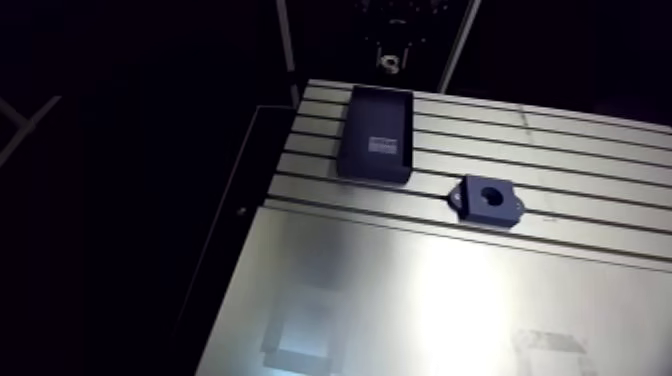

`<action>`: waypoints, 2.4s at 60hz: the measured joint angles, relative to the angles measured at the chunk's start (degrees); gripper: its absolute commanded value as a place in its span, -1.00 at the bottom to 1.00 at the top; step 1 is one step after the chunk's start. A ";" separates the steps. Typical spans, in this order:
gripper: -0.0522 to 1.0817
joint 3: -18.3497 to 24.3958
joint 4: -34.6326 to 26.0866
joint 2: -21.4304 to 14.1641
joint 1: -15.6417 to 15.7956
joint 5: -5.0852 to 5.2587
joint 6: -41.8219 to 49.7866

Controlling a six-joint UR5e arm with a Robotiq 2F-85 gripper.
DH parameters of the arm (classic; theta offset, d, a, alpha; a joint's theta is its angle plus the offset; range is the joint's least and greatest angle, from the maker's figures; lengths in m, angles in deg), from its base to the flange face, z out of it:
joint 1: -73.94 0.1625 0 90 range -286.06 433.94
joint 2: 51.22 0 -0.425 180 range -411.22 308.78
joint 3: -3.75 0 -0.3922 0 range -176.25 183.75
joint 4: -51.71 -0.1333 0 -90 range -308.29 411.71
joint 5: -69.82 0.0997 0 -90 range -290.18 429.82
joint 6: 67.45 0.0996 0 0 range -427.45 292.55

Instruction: Pick up the bearing and press it into the housing until flush.

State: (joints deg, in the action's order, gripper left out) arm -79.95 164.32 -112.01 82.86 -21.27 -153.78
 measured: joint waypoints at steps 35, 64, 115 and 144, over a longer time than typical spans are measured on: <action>0.27 -9.34 -0.12 -11.20 -5.62 -0.36 -5.82; 0.27 -16.43 3.71 -14.99 -11.38 -0.37 -10.98; 0.41 -24.58 7.04 -15.49 -13.57 -3.80 -12.13; 0.47 -31.23 11.42 -17.22 -16.03 -3.53 -14.83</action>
State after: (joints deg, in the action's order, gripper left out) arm -111.18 175.75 -129.23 66.83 -24.80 -168.61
